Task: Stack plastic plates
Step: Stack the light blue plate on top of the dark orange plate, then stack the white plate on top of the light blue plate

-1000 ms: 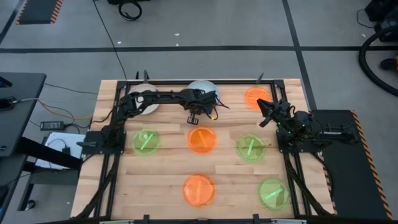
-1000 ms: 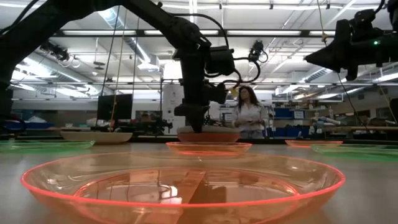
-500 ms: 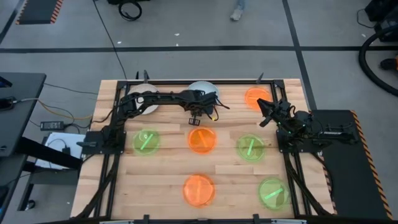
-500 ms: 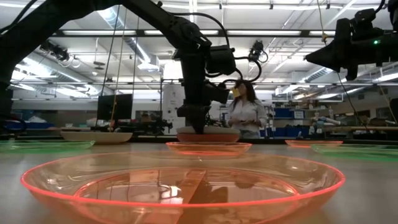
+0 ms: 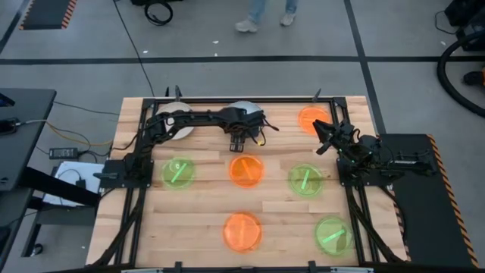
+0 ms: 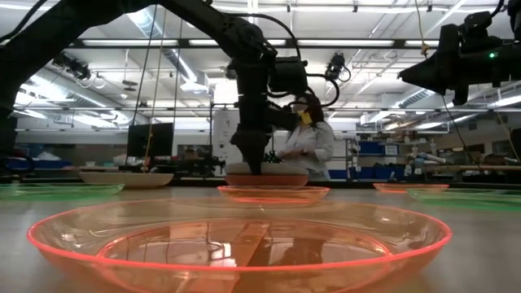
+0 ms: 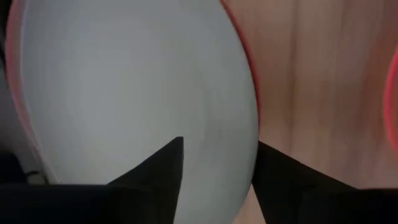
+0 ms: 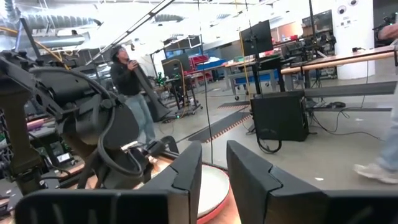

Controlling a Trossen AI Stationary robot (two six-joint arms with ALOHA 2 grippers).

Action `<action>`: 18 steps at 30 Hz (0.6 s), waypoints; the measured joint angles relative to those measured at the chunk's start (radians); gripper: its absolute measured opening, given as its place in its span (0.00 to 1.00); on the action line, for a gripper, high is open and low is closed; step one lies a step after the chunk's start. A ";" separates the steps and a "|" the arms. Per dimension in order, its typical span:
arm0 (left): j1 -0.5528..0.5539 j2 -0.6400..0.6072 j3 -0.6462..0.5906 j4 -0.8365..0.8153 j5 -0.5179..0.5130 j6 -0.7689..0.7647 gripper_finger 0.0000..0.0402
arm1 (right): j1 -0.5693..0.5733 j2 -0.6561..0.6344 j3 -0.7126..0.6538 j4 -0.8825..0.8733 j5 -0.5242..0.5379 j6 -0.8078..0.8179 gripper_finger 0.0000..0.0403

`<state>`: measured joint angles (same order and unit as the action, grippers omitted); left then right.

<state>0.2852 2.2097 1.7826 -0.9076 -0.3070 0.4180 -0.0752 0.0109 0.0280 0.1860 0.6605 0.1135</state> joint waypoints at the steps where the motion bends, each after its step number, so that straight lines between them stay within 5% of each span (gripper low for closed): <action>1: 0.000 0.000 0.014 -0.018 0.000 -0.018 0.47 | 0.001 0.000 0.000 0.000 0.000 0.000 0.23; 9: 0.000 -0.029 0.111 -0.156 0.088 -0.102 0.51 | 0.001 0.000 0.000 -0.010 0.000 0.016 0.26; 18: 0.005 -0.315 0.003 -0.217 0.098 -0.231 0.51 | 0.001 0.000 0.000 -0.019 0.001 -0.009 0.26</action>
<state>0.2901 1.8948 1.7854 -1.1244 -0.2092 0.1872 -0.0745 0.0113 0.0280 0.1674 0.6617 0.1046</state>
